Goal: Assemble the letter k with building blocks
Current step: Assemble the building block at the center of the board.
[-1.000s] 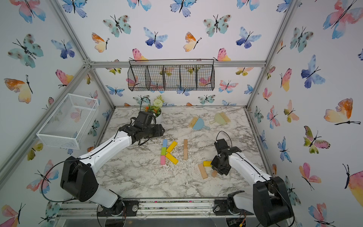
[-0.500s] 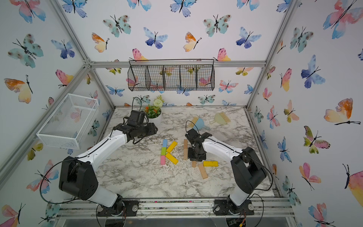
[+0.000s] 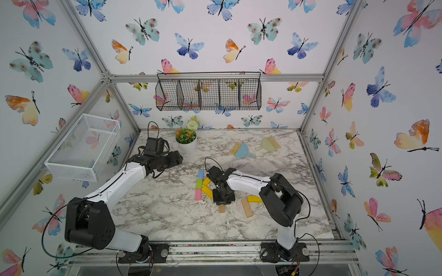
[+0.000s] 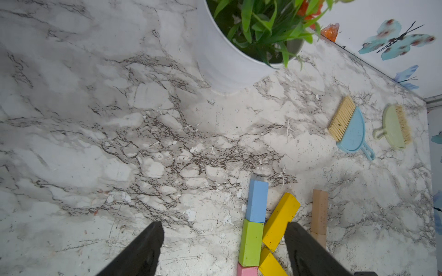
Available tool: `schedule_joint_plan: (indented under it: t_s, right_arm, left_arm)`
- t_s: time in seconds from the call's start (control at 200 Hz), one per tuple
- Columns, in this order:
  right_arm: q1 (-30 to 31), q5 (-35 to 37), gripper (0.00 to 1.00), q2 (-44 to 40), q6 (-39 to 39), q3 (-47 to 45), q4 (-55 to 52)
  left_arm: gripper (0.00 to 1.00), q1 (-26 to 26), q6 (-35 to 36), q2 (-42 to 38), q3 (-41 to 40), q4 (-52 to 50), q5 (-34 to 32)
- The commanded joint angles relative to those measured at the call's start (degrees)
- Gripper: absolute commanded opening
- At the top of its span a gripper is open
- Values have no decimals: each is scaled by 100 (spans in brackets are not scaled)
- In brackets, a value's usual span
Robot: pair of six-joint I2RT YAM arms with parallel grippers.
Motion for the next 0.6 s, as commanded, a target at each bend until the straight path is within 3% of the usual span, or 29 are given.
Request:
schedule_joint_plan:
  t_s: [0.0,0.476,0.596]
  right_arm:
    - [-18,-16,21,-24,269,-108,106]
    - [-17,524,22,56,729,-202,-82]
    - [-18,555,23,153,723,-159,-103]
  left_arm:
    - [88,12,83,-155,-6,71,-36]
    - [100,11,131,-120,-7,83,160]
    - [98,11,142,-124,-14,97,138]
